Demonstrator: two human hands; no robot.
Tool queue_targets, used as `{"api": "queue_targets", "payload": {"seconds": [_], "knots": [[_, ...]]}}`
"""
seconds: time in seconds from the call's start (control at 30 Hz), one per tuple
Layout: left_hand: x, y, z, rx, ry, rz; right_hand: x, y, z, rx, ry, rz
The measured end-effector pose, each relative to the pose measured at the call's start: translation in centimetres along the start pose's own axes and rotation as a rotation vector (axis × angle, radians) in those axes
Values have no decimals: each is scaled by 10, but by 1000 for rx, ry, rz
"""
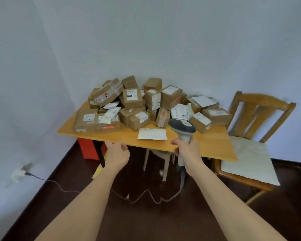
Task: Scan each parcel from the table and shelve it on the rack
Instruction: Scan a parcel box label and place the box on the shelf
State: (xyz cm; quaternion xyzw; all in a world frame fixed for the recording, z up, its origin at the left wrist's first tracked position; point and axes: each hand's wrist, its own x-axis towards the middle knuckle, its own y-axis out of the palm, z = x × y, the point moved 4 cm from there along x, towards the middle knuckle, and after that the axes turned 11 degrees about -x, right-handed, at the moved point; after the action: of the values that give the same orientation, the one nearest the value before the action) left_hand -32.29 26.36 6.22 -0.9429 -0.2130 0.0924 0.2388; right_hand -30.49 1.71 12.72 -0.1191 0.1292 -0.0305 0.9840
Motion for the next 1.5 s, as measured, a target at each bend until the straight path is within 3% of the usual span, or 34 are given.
{"api": "queue_targets", "payload": {"seconds": [0.5, 0.7, 0.9, 1.03, 1.37, 1.5], "knots": [[262, 195, -53, 69, -99, 314, 261, -10, 8, 11, 163, -166], [361, 254, -112, 104, 159, 173, 363, 4, 12, -34, 207, -170], [431, 319, -150, 317, 227, 240, 415, 10, 2, -52, 264, -137], [451, 343, -155, 522, 295, 153, 433, -5, -1, -96, 289, -139], [425, 357, -162, 521, 232, 148, 447, -48, -1, -11, 223, -105], [373, 350, -169, 433, 188, 56, 445, -70, -6, 65, 203, -59]]}}
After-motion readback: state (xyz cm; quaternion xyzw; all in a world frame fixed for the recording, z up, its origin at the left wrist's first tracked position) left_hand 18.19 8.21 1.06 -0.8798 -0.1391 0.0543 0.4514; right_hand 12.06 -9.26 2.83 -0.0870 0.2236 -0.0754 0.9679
